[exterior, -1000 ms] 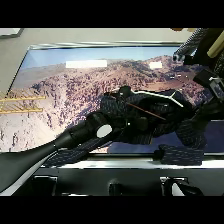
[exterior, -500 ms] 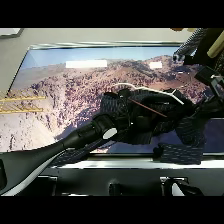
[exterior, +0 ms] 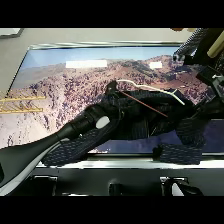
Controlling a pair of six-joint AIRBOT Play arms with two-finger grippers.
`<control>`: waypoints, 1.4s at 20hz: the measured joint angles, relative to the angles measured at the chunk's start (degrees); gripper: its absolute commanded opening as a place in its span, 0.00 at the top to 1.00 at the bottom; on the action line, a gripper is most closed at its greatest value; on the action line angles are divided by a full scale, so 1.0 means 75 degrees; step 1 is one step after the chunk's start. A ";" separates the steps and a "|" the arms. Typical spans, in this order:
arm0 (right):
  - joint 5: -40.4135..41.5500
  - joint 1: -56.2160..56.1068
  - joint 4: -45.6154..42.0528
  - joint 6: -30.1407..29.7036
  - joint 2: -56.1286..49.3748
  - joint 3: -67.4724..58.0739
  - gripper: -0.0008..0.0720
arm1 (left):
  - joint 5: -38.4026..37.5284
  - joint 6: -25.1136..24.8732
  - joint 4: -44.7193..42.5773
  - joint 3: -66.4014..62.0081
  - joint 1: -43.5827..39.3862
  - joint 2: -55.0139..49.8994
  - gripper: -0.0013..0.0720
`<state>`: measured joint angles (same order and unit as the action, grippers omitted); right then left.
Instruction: Fold the clothes and pants, and hang the long-sleeved shirts on hangers.
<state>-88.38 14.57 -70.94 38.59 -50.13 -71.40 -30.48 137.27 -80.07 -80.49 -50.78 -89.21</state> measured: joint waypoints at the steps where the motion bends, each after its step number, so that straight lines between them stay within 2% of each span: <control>1: -0.0009 0.0000 -0.0006 0.0015 0.0058 0.0000 0.98 | -0.0160 -0.0096 0.0006 0.0000 0.0146 0.0073 0.98; 11: -0.0256 -0.0006 -0.0323 0.0192 0.0347 0.0000 0.98 | -0.1253 -0.1518 0.0283 0.0000 0.1224 0.0609 0.98; 15: -0.0338 -0.0006 -0.0373 0.0198 0.0414 0.0000 0.98 | -0.1361 -0.2369 0.0970 -0.0003 0.1682 0.0676 0.98; 23: -0.0434 -0.0006 -0.0414 0.0172 0.0487 0.0000 0.98 | -0.1437 -0.3427 0.1571 -0.0003 0.2247 0.0836 0.96; 24: -0.0405 -0.0006 -0.0408 0.0154 0.0487 0.0000 0.98 | -0.1437 -0.3547 0.1667 -0.0003 0.2270 0.0860 0.79; 26: -0.0329 0.0003 -0.0507 0.0154 0.0490 0.0000 0.98 | -0.1408 -0.3698 0.1696 0.0000 0.2326 0.0941 0.33; 27: -0.0219 0.0006 -0.0475 0.0152 0.0484 0.0000 0.98 | -0.1437 -0.3762 0.1781 0.0000 0.2343 0.1017 0.20; 28: -0.0169 0.0006 -0.0393 0.0149 0.0475 0.0000 0.98 | -0.1562 -0.3803 0.1903 -0.0003 0.2363 0.1105 0.18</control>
<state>-89.65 14.61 -73.89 39.70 -46.57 -71.40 -42.19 108.75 -65.80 -80.51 -33.06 -80.93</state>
